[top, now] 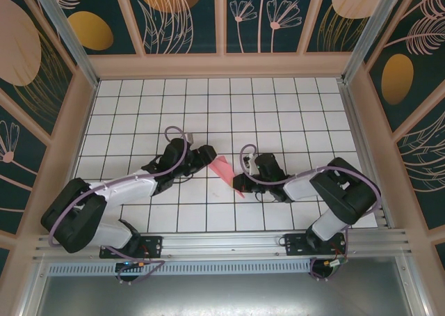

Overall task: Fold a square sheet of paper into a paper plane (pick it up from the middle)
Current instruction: Fold the wing for the fifth time at the center of the table.

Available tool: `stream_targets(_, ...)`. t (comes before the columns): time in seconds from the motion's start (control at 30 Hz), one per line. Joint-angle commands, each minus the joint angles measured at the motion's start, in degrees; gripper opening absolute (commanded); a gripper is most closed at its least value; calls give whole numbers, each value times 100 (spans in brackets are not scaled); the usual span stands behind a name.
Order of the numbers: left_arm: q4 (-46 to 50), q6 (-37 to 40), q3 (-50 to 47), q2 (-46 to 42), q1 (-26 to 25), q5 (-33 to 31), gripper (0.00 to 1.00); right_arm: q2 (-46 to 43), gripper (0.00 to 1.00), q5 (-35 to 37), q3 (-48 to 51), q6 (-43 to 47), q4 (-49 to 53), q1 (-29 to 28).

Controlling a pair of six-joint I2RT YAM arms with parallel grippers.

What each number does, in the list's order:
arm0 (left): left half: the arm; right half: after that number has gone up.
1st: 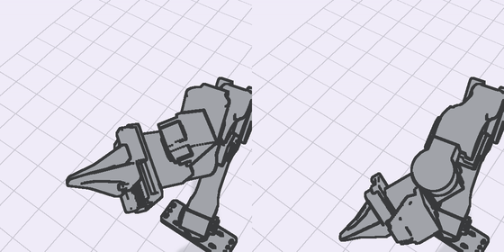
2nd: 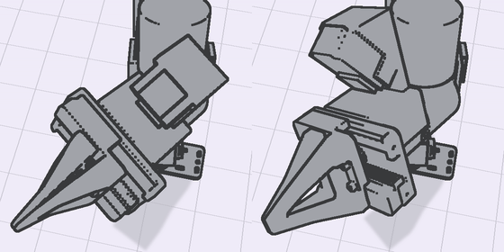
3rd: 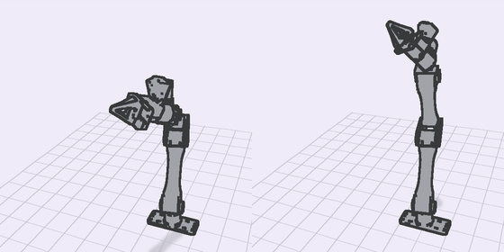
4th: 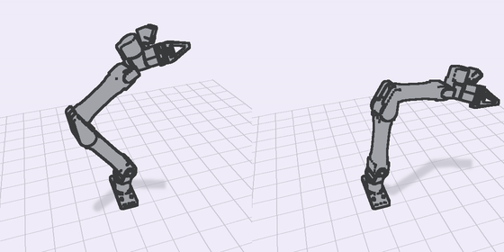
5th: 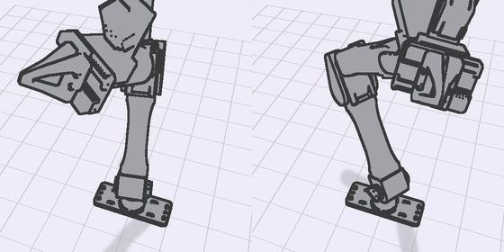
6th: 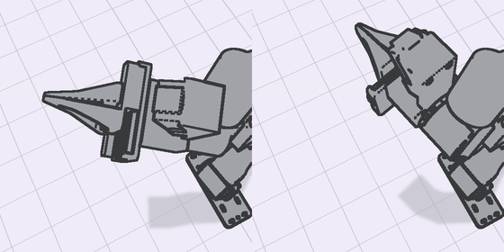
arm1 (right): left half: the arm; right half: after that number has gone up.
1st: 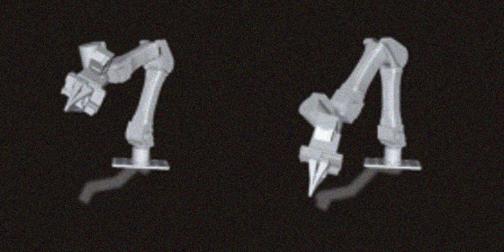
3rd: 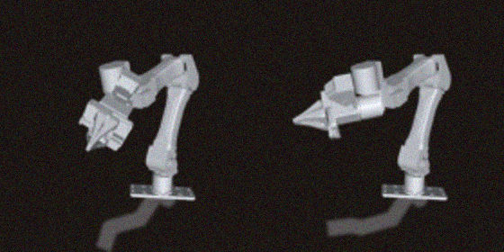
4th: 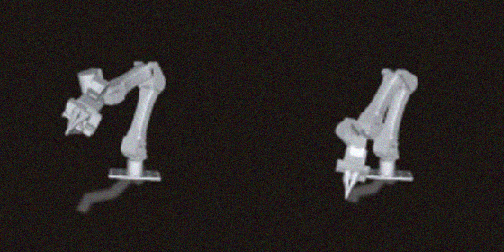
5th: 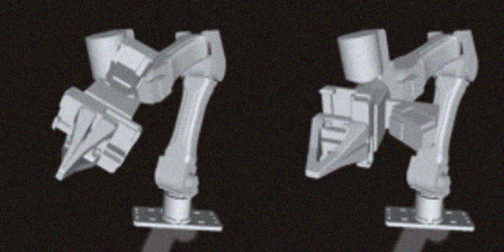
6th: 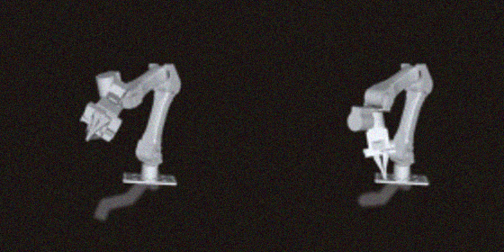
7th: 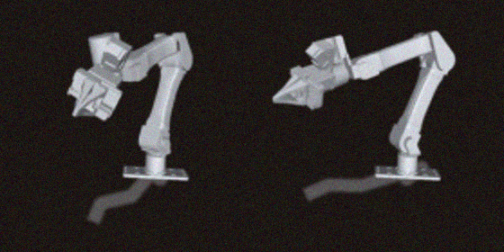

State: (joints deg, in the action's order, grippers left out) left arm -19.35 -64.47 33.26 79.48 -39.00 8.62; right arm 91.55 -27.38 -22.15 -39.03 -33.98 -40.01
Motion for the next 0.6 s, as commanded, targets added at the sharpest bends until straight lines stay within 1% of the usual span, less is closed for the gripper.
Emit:
stream_targets(0.0, -563, 122, -56, 152, -38, 347, 60, 167, 5, -512, -96, -452, -355, 103)
stream_targets(0.13, -736, 125, -67, 284, -42, 495, 59, 263, 5, -743, -127, -737, -491, 184)
stream_targets(0.27, -1041, 184, -74, 421, -75, 761, 56, 475, 5, -1023, -123, -1264, -823, 292)
stream_targets(0.33, -1190, 204, -73, 495, -99, 854, 55, 581, 5, -1052, -126, -1539, -942, 303)
stream_targets(0.47, -1589, 145, -133, 715, -182, 1037, 54, 619, 5, -991, -202, -1712, -748, 311)
stream_targets(0.57, -1964, 64, -124, 949, -294, 1113, 54, 575, 5, -855, -335, -1698, -249, 310)
